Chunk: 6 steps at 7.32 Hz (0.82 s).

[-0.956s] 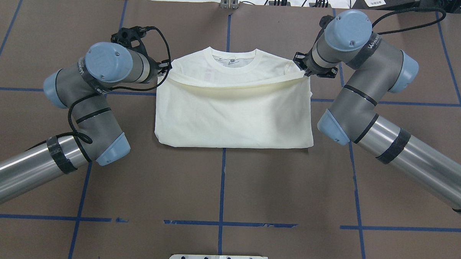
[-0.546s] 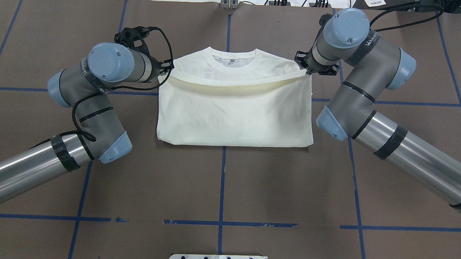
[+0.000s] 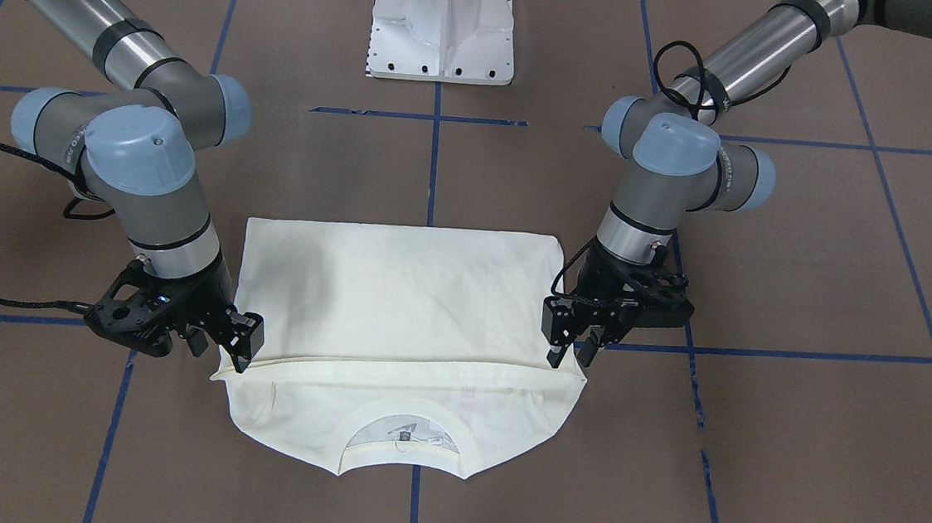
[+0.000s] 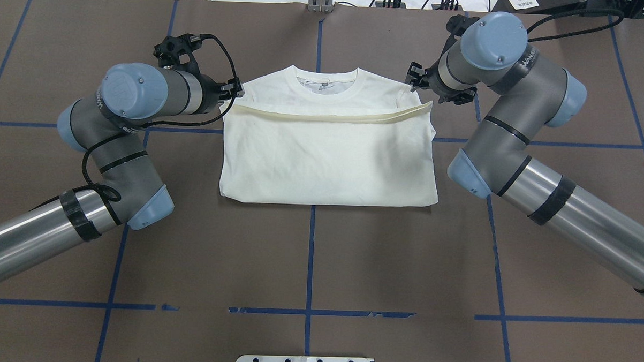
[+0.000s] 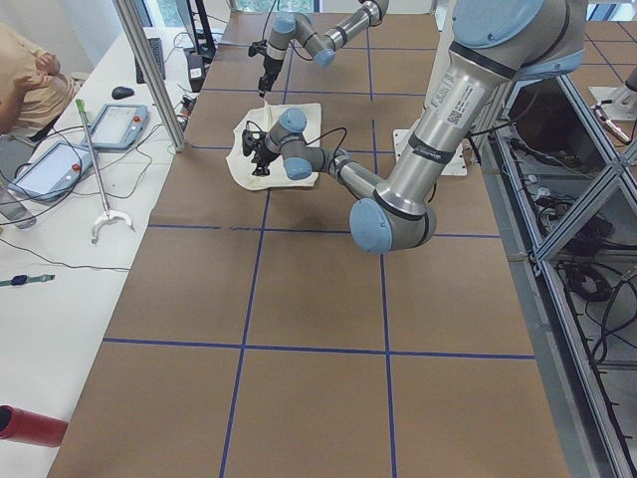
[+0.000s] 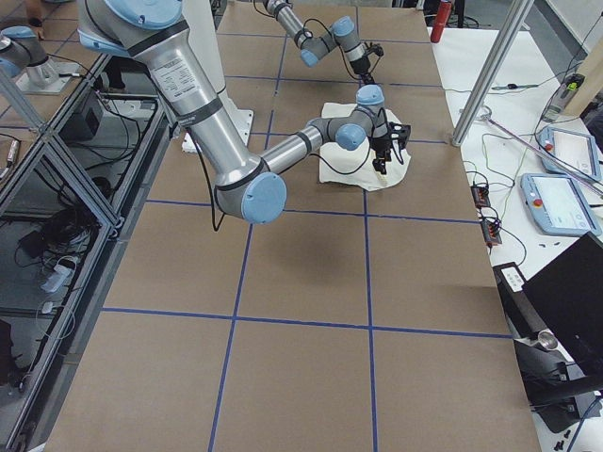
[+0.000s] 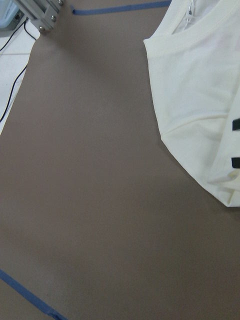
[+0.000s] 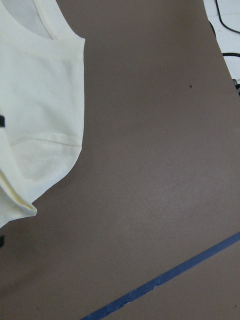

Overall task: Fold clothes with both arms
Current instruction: 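Release the hem with both grippers and draw them back beside the shirt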

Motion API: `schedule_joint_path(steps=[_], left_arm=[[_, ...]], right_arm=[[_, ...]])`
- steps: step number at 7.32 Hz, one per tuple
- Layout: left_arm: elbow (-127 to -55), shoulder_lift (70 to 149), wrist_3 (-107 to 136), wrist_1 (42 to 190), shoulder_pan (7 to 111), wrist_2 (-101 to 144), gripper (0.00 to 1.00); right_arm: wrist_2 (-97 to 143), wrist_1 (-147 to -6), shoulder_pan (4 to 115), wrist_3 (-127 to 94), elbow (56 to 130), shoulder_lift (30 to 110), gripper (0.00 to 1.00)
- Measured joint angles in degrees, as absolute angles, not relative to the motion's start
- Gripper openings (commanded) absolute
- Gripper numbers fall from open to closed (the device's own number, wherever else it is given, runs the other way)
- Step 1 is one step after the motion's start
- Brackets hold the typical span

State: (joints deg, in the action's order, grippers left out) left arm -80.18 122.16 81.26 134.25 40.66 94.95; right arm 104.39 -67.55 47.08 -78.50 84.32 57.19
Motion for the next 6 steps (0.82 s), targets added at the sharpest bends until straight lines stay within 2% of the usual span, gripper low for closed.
schedule_joint_path(steps=[1, 4, 6], left_arm=[[-81.51, 119.81, 81.21, 136.47, 40.81, 98.12, 0.7], [-93.37, 111.28, 81.58, 138.17, 40.95, 106.92, 0.77], [-96.41, 108.96, 81.92, 138.19, 40.85, 108.99, 0.77]], right_arm=[[104.96, -66.39, 47.12, -79.33, 89.52, 61.03, 1.0], [105.87, -65.44, 42.71, -90.5, 105.48, 74.22, 1.0], [99.81, -65.32, 35.82, -99.44, 109.46, 78.6, 0.98]])
